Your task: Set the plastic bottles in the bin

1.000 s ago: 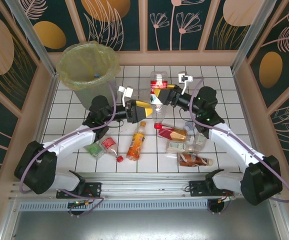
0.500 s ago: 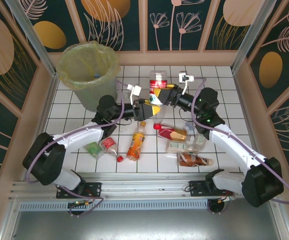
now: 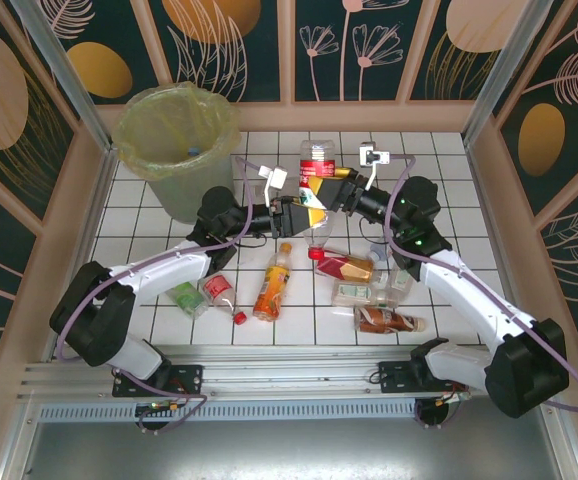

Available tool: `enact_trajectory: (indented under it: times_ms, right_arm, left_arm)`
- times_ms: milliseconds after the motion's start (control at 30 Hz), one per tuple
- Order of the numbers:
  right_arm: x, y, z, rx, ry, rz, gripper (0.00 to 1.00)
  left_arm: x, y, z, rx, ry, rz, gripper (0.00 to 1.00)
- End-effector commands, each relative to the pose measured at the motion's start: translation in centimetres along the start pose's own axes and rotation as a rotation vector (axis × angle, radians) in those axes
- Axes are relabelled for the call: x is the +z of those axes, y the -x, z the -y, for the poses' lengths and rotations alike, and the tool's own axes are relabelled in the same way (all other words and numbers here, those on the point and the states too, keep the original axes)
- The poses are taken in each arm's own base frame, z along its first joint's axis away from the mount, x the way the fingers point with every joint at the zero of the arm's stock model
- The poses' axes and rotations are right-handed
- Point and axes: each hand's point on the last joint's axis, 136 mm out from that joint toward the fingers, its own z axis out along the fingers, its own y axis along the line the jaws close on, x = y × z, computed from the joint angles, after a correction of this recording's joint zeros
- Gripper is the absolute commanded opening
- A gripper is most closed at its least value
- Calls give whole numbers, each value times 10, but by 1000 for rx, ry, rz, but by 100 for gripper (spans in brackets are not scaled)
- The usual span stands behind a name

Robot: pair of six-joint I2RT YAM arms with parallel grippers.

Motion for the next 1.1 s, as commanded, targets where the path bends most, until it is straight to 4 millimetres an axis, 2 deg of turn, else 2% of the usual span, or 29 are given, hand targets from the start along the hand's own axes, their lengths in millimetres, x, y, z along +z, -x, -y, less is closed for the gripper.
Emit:
enact_trajectory:
  times_ms: [0, 100, 233, 267, 500, 800, 1000, 1067]
  right_arm:
    - [-3, 4, -12, -39, 26, 10, 69]
    - [-5, 8, -15, -47, 21, 19, 83]
    - [-11, 14, -20, -78, -1, 33, 95]
    - [-13, 16, -22, -89, -8, 36, 99]
    - [-30, 19, -32, -178, -71, 14, 99]
    - [-48, 19, -34, -247, -157, 4, 99]
    - [-50, 9, -28, -235, -167, -16, 98]
    - [-51, 5, -25, -233, -175, -26, 98]
  left_arm:
    - [2, 13, 19, 90, -17, 17, 54]
    - [2, 14, 17, 104, 11, 13, 56]
    - [-1, 13, 8, 126, 96, -3, 59]
    - [-1, 19, 10, 150, 114, 4, 59]
    - [-14, 36, 0, 243, 350, -13, 60]
    - [-62, 99, 5, 399, 745, 74, 62]
    - [-106, 147, -5, 468, 986, 130, 62]
    - [-128, 167, -10, 487, 1079, 159, 62]
